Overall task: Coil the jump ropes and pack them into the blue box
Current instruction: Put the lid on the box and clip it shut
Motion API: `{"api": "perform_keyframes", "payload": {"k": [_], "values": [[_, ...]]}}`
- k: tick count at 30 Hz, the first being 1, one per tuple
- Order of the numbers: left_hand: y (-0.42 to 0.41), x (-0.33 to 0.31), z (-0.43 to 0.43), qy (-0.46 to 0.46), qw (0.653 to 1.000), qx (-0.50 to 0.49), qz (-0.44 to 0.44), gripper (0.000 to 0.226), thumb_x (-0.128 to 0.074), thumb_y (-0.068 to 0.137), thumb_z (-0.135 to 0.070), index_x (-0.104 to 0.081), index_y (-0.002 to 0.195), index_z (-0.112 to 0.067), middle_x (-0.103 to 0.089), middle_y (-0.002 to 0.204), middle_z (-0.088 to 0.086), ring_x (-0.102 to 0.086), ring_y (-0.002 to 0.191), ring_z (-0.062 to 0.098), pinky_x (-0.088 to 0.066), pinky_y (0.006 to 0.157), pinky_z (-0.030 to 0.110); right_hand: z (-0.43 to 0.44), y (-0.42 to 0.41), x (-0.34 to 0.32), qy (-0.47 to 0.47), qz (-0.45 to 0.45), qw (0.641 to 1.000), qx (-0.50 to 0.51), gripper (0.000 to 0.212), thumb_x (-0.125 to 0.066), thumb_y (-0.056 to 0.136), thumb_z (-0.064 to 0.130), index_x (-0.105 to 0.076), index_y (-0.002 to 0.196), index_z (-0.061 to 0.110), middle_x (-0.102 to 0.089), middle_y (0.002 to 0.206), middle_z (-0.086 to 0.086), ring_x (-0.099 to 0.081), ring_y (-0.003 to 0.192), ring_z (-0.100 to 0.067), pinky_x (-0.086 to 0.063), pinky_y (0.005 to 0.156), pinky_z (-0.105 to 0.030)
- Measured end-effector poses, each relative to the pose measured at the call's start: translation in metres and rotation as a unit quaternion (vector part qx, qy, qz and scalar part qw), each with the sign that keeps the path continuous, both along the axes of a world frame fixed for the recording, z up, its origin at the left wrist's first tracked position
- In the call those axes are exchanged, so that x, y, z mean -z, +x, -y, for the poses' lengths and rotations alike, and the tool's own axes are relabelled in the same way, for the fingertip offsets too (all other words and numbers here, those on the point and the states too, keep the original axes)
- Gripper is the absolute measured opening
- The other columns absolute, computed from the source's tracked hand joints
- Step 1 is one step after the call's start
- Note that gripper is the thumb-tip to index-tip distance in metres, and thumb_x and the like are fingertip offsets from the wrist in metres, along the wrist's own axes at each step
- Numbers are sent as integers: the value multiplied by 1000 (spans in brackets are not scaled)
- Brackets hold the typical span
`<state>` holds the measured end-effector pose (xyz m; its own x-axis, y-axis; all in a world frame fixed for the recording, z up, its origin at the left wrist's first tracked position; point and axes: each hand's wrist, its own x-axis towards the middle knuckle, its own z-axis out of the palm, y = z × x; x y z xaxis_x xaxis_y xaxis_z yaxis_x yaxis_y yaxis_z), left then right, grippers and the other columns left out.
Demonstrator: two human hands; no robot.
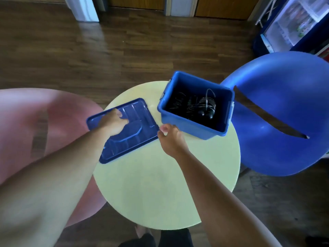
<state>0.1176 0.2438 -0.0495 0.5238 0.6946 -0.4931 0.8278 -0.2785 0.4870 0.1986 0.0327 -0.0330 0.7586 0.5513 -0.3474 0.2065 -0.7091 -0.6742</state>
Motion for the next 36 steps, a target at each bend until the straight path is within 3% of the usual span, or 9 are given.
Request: {"api": "perform_keyframes", "payload": {"k": [4,7,12,16,21,25,29,32,36], "values": [[-51,30,-9,63,994,-62,-66,78,-62,90,-47,-23,155,-30,-29,155,16,-44,131,41,-41,106,46,-9,-9,25,-59,-71,996,19,55,-49,100,35,-37,149,14,-40,146,-12,-43,134,-31,-33,109,-37],[-79,49,-15,10,991,-123,-52,83,-68,82,-42,-24,150,-29,-46,140,15,-56,117,39,-48,99,49,-21,-9,36,-81,-99,991,43,63,-50,98,38,-29,151,11,-37,148,-14,-40,134,-34,-36,110,-43],[-102,56,-19,-1,991,-133,34,57,-64,84,-10,-42,136,-20,-60,112,8,-59,98,34,-51,83,41,-41,-12,40,-73,-150,983,78,47,-51,96,30,-50,137,8,-57,120,-6,-49,122,-32,-44,88,-34],[-118,48,-38,11,986,-157,61,49,-69,77,-5,-47,120,-14,-64,108,13,-62,101,38,-54,87,50,-50,-22,36,-70,-197,972,109,30,-55,89,20,-61,118,16,-58,103,-6,-53,74,-21,-42,60,-27],[-124,5,-60,72,977,-155,129,50,-79,76,-5,-54,119,-13,-67,110,7,-65,100,31,-52,84,39,-71,-29,6,-24,-220,964,149,20,-47,91,25,-61,105,19,-56,104,-8,-55,85,-23,-51,71,-34],[-117,-42,-73,106,959,-136,227,33,-72,84,-13,-53,110,-22,-62,96,1,-63,78,22,-47,65,14,-85,-20,-33,87,-272,935,212,16,-46,96,24,-56,90,13,-58,93,-7,-56,70,-19,-51,70,-33],[-104,-80,-88,40,933,-142,328,14,-53,88,-10,-58,95,-22,-69,86,7,-73,76,24,-58,85,50,-77,3,-74,160,-329,889,277,39,-38,100,45,-61,99,12,-66,101,-6,-64,89,-26,-55,84,-39],[-80,-123,-82,-44,897,-131,419,36,-41,90,3,-68,76,-17,-72,72,1,-72,71,17,-58,86,45,-64,25,-104,219,-356,864,280,54,-44,98,59,-62,109,8,-67,108,-6,-65,97,-27,-56,77,-38],[-41,-169,-64,-143,856,-73,491,26,-47,77,-3,-69,90,-1,-73,80,8,-70,77,22,-59,80,34,-31,54,-134,302,-361,830,299,28,-53,101,19,-59,118,-2,-66,112,-16,-68,88,-31,-57,81,-37]]}}
